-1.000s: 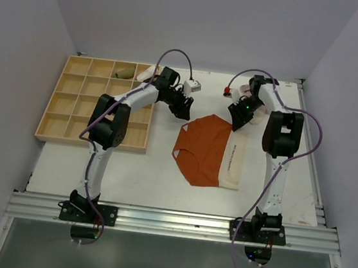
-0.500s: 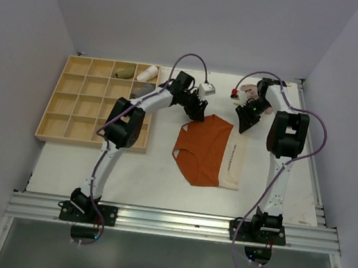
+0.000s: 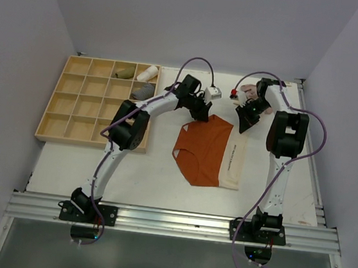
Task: Roll the underwear
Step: Fold the underwear
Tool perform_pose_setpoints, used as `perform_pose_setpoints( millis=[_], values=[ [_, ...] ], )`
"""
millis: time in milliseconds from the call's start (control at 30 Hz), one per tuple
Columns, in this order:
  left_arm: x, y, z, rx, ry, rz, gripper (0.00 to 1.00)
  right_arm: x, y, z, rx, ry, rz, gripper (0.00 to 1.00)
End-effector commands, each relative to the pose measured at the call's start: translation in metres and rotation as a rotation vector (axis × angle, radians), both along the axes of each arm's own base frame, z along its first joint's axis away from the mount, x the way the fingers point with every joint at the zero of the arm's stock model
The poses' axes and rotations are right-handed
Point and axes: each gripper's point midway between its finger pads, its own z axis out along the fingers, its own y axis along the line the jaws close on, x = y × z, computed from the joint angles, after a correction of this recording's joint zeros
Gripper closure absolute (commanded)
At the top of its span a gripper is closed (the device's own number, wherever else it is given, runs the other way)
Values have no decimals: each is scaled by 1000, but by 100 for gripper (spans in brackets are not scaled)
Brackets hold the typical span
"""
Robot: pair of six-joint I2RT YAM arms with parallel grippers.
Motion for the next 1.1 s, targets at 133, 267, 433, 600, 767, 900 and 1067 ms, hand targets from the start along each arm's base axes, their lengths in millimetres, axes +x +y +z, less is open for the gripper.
perform_pose_setpoints(
  millis=[133, 267, 433, 600, 767, 900, 1067],
  values=[
    [30, 5, 13, 5, -100, 68, 100, 12, 10, 20, 49, -53, -16, 100],
    [49, 9, 41, -47, -158, 89, 100, 30, 16, 36, 74, -114, -51, 100],
    [60, 11, 87, -82, -290, 73, 100, 51, 21, 70, 104, -218, -66, 100],
    [58, 16, 116, -89, -362, 56, 100, 45, 25, 89, 129, -233, -50, 100],
    [38, 20, 134, -107, -367, 33, 100, 21, 22, 91, 117, -225, 3, 100],
    [10, 26, 129, -103, -320, -9, 100, 2, 20, 92, 108, -215, 31, 100],
    [-16, 31, 117, -79, -282, -22, 100, -14, 21, 98, 114, -211, 57, 100]
  ],
)
